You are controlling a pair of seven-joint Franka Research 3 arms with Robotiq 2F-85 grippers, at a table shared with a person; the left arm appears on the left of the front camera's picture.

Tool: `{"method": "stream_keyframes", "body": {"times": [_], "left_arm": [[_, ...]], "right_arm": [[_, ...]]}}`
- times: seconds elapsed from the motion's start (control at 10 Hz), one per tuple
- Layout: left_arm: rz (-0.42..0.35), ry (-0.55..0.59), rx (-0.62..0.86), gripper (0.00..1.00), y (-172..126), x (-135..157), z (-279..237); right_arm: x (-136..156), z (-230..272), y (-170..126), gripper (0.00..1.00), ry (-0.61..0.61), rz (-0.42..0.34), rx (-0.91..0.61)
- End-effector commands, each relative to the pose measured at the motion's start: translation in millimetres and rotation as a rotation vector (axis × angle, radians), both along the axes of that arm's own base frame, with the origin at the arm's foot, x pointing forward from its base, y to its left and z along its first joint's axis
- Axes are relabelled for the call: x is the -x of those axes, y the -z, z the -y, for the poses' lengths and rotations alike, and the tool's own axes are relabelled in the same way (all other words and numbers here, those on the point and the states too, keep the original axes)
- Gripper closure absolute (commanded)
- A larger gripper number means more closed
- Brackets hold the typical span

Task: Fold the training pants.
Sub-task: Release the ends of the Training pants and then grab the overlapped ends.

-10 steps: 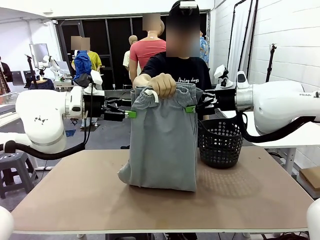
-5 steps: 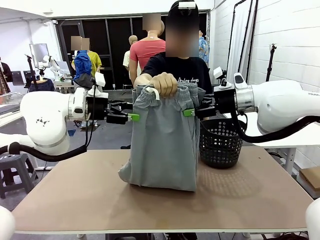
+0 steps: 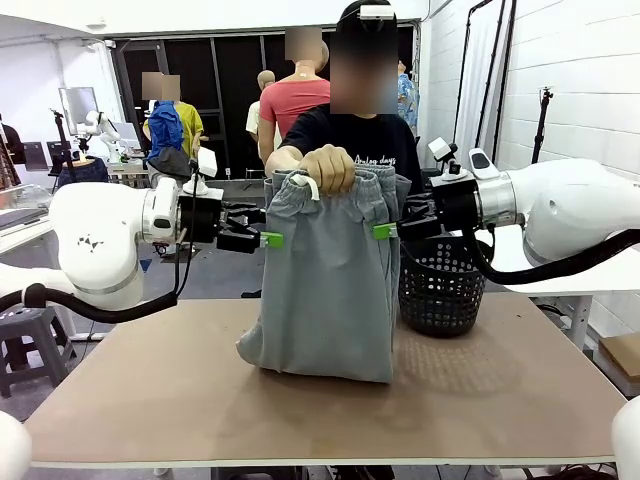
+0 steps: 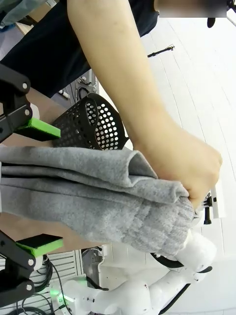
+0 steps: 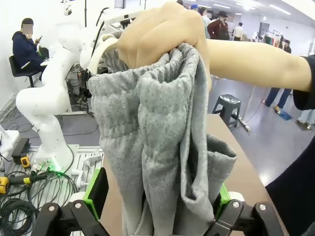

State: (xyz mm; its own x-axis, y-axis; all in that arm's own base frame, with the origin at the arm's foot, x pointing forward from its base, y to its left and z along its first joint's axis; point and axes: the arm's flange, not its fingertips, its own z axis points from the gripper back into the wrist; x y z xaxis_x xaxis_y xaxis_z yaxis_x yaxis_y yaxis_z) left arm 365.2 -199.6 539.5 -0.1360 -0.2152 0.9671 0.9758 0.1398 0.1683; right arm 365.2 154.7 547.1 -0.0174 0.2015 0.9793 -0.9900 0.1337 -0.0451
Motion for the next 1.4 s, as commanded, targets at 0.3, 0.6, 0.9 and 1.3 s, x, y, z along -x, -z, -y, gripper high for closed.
{"method": "stream_keyframes", "body": {"times": [0.3, 0.6, 0.9, 1.3], "left_arm": [[0.003, 0.017, -0.009, 0.0, 0.4, -17.0, 13.5], [-0.021, 0.048, -0.03, 0.0, 3.9, -18.5, 26.5], [-0.041, 0.091, -0.026, 0.0, 13.6, -22.2, 41.0], [-0.12, 0.14, 0.12, 0.4, 15.0, -23.6, 42.7]], "right_arm": [[23.3, -28.1, 43.2, 0.0, 0.005, 0.004, -0.028], [19.6, -38.8, 44.0, 0.0, -0.01, 0.005, -0.046], [16.3, -40.4, 38.1, 0.0, 0.003, 0.04, -0.091], [12.5, -34.7, 31.1, 0.4, 0.016, 0.007, -0.126]]}}
